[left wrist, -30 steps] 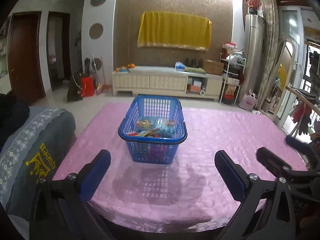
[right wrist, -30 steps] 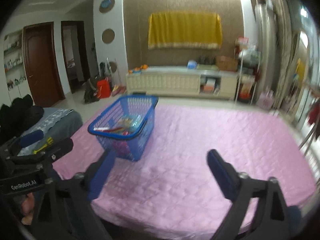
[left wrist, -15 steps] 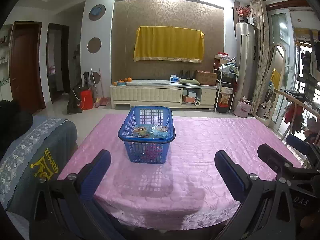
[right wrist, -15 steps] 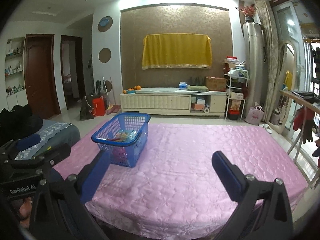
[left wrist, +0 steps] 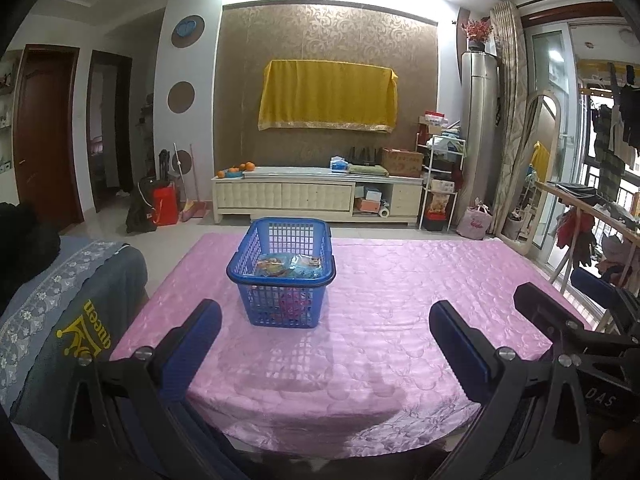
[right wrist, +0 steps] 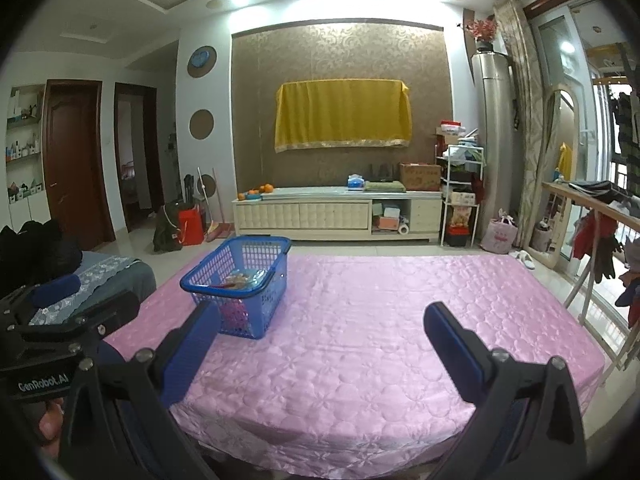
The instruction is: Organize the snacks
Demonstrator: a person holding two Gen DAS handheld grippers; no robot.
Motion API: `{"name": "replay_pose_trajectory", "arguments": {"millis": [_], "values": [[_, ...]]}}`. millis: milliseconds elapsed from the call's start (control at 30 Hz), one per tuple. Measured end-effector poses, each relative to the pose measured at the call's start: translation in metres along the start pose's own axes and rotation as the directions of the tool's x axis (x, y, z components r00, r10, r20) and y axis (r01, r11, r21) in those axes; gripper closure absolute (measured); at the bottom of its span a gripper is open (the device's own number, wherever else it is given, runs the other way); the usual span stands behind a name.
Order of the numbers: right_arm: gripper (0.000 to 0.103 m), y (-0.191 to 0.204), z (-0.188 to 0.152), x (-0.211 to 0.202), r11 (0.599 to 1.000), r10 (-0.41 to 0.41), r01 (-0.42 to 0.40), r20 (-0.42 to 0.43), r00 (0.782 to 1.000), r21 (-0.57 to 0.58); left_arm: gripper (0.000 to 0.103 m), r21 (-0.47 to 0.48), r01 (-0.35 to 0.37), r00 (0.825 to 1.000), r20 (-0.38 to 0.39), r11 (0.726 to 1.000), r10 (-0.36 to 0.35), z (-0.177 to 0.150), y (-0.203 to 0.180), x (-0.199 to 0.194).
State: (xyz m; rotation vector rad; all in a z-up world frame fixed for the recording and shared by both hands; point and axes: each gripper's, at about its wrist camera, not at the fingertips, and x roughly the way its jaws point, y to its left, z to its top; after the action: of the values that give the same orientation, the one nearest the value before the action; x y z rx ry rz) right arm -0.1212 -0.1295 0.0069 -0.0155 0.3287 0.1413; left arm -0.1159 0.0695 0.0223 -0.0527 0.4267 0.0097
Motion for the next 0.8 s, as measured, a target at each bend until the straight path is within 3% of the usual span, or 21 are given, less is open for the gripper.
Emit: {"name": "replay_pose_trajectory", "arguments": {"millis": [800], "values": [[0.000,0.0023,0.0002,-0.0084,1.000,-0.005,0.005,0.012,1.000,-0.006,0.000,0.001,0.001,1.000,-0.001,1.000,-0.001,-0.0052,0.0011,-0.0066]]}}
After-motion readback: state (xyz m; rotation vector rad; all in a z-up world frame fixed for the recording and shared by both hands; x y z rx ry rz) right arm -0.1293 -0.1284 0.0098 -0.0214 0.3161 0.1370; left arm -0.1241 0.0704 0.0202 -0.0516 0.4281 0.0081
